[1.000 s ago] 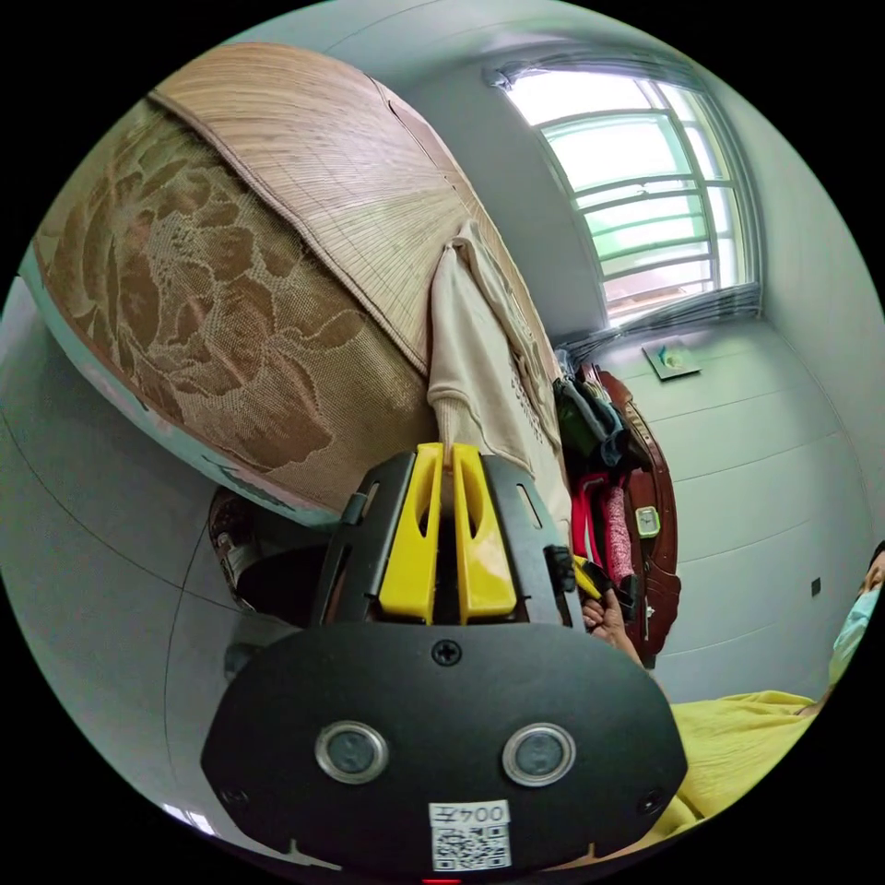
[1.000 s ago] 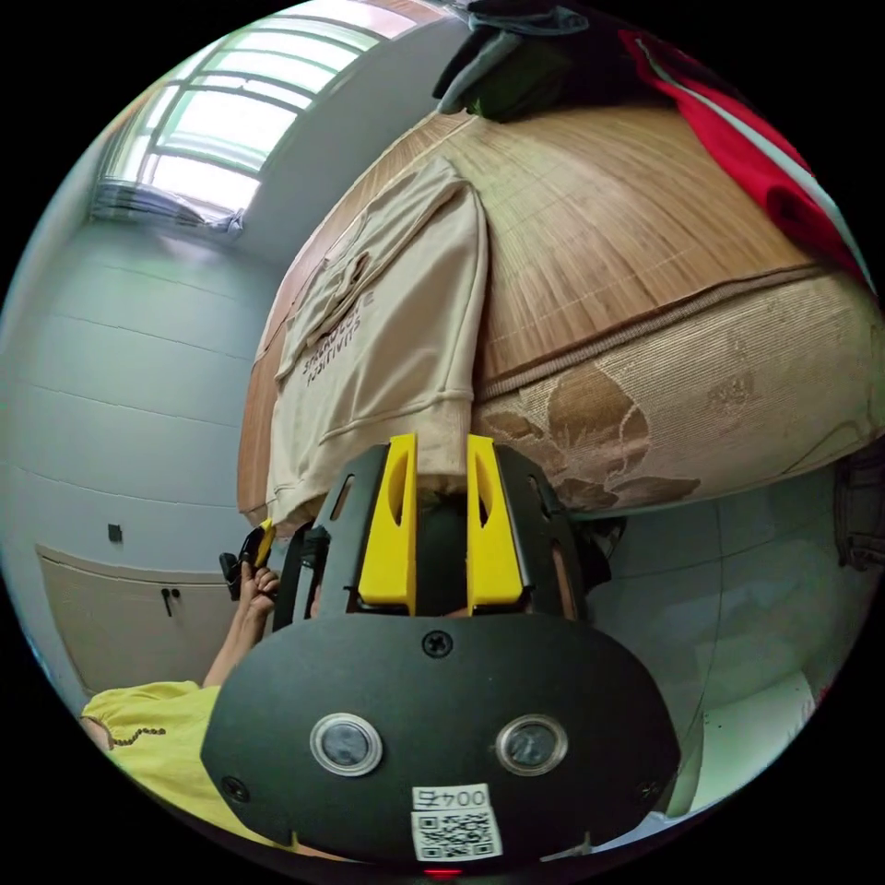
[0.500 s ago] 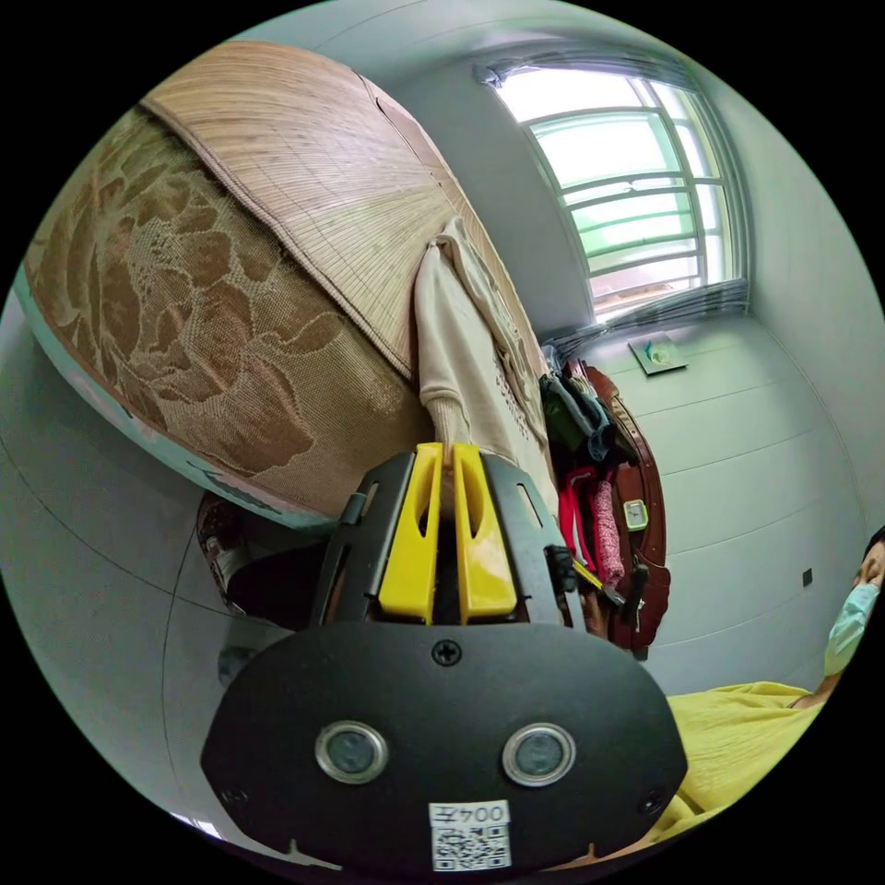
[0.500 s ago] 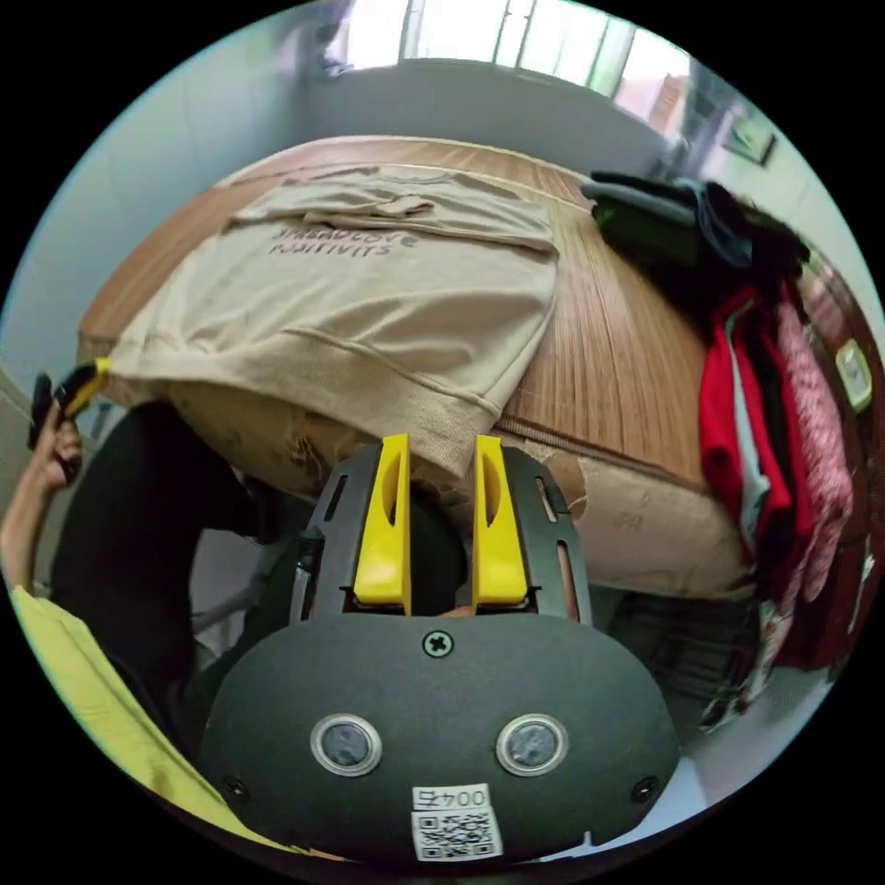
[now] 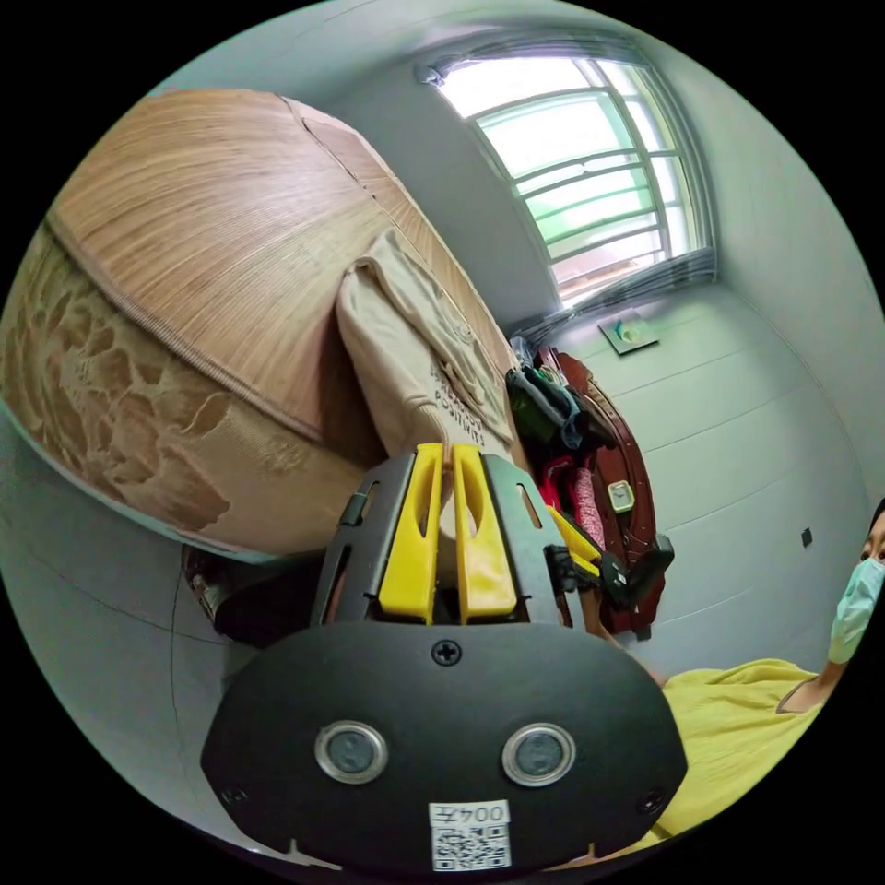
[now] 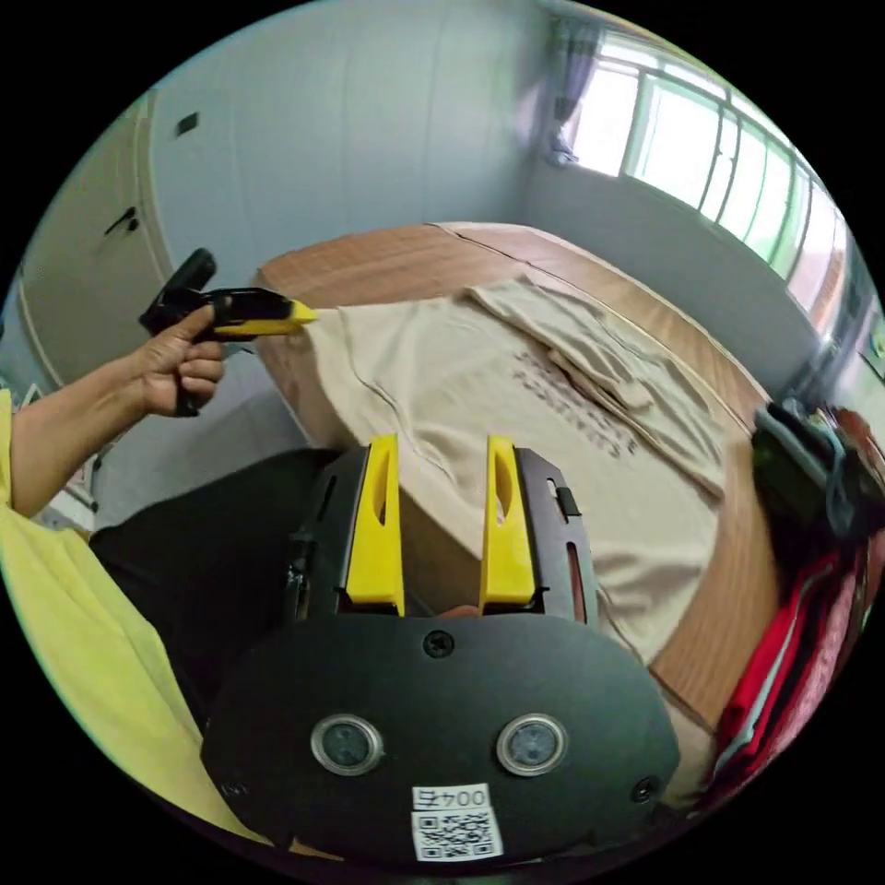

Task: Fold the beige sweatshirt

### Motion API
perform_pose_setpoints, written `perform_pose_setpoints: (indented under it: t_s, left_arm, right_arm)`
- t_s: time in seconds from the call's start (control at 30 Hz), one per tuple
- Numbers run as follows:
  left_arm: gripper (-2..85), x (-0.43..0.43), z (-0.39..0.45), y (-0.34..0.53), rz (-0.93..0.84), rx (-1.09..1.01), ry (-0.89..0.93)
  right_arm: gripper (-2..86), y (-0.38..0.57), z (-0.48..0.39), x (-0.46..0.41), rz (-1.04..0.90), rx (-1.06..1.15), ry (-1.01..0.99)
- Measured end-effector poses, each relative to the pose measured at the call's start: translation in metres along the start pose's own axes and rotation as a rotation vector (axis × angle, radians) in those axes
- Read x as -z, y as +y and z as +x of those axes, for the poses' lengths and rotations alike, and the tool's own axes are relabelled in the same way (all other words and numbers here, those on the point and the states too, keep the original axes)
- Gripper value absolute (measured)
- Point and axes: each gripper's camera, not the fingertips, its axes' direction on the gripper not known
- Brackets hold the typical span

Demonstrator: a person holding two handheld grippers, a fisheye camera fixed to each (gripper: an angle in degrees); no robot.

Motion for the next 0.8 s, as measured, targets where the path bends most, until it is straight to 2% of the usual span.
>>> perform_pose_setpoints:
  t_s: [0.2, 0.27, 0.37, 0.57, 0.8]
  left_arm:
    - [2.0, -0.02, 0.037, -0.016, -0.05, -0.057, -0.01]
    - [2.0, -0.021, 0.042, -0.015, -0.058, -0.064, -0.02]
    - [2.2, -0.016, 0.041, -0.011, -0.047, -0.057, -0.025]
    - [2.9, -0.003, 0.043, -0.003, -0.017, -0.125, 0.061]
    - [3.9, 0.004, 0.062, 0.014, -0.064, -0.267, 0.017]
  right_arm:
    - [13.0, -0.086, -0.025, -0.066, -0.058, 0.101, -0.194]
    - [8.2, -0.1, -0.02, -0.082, -0.081, 0.114, -0.219]
    - [3.6, -0.111, 0.0, -0.091, -0.083, 0.083, -0.277]
    - [2.8, -0.125, 0.034, -0.102, -0.092, 0.051, -0.475]
    - [2.4, -0.126, 0.076, -0.125, -0.115, -0.042, -0.632]
